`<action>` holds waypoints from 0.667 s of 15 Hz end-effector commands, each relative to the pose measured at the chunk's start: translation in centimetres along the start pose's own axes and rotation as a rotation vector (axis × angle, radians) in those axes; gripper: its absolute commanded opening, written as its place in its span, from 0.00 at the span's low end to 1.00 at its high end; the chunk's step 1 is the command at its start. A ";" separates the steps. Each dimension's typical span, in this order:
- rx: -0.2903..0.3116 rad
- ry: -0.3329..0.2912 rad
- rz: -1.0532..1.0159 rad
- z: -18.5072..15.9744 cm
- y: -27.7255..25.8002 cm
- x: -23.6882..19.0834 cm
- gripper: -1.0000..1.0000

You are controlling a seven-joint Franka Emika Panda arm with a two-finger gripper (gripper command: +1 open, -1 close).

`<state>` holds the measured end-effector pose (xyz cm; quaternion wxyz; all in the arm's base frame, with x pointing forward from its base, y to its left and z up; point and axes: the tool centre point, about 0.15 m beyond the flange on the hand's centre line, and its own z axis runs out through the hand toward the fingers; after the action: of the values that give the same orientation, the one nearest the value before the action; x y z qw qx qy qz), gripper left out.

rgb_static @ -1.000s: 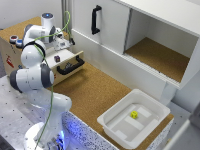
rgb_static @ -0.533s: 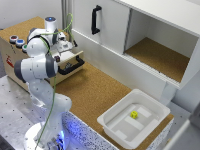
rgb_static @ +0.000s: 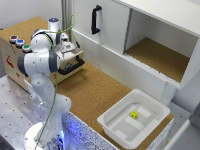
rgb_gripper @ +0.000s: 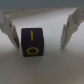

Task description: Put the purple object on top of the drawer

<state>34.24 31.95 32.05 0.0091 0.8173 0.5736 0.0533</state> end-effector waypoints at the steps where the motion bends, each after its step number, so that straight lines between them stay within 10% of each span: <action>1: -0.009 -0.085 0.020 0.3 1.2 1.7 0.00; 10: -0.048 -0.015 0.138 -8.9 1.2 0.4 0.00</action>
<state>34.94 31.49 33.74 0.0080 0.8425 0.5357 0.0559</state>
